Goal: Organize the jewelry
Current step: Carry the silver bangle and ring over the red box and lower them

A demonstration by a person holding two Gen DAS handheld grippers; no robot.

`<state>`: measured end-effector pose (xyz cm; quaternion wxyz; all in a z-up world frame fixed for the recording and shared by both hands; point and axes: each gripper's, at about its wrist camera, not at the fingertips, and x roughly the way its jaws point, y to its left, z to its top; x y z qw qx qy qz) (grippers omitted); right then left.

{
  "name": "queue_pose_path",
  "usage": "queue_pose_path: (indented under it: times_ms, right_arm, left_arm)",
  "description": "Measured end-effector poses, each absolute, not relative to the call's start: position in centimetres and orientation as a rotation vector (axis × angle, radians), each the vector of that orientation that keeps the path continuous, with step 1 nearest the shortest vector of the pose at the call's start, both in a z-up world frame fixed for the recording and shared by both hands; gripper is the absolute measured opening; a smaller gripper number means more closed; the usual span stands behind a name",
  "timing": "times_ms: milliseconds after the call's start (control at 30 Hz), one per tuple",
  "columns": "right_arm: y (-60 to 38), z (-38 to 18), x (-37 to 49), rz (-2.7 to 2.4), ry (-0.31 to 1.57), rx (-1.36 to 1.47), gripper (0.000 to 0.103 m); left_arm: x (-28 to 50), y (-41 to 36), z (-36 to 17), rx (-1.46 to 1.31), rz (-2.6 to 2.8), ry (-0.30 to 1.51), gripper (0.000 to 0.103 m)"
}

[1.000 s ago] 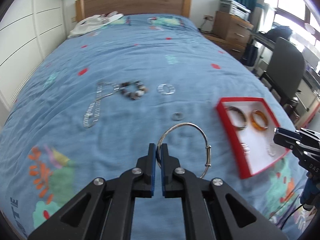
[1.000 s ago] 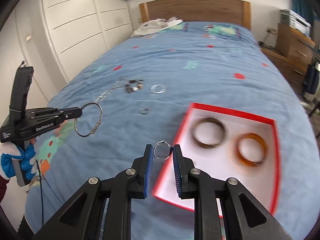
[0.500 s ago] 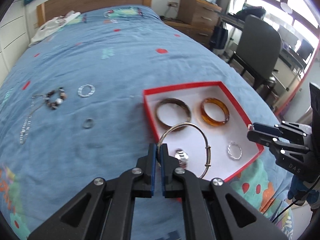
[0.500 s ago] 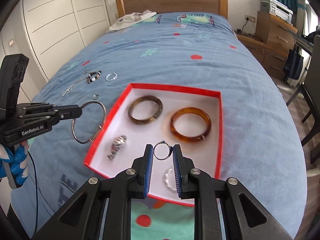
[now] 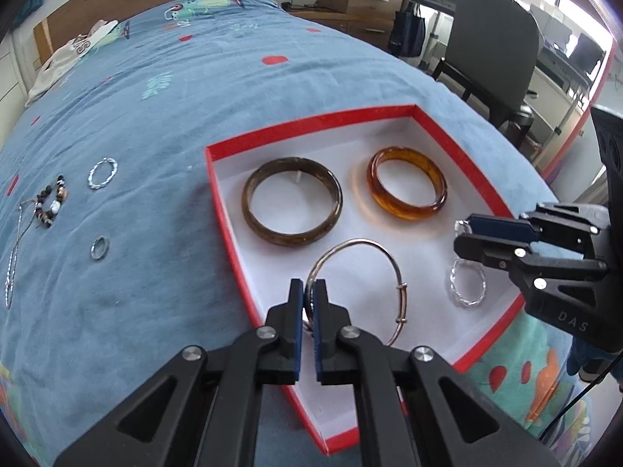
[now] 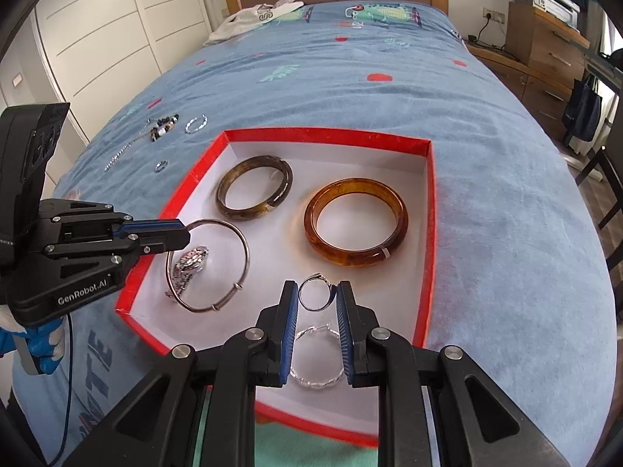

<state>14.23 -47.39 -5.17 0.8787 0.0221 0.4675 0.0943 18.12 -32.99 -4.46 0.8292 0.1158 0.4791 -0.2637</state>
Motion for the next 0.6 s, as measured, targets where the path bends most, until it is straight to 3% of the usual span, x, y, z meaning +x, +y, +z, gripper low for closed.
queue_pose_path:
  times_ms: [600]
  right_arm:
    - [-47.0, -6.9, 15.4, 0.188, 1.031, -0.020, 0.020]
  left_arm:
    - [18.7, -33.0, -5.5, 0.218, -0.560, 1.049, 0.005]
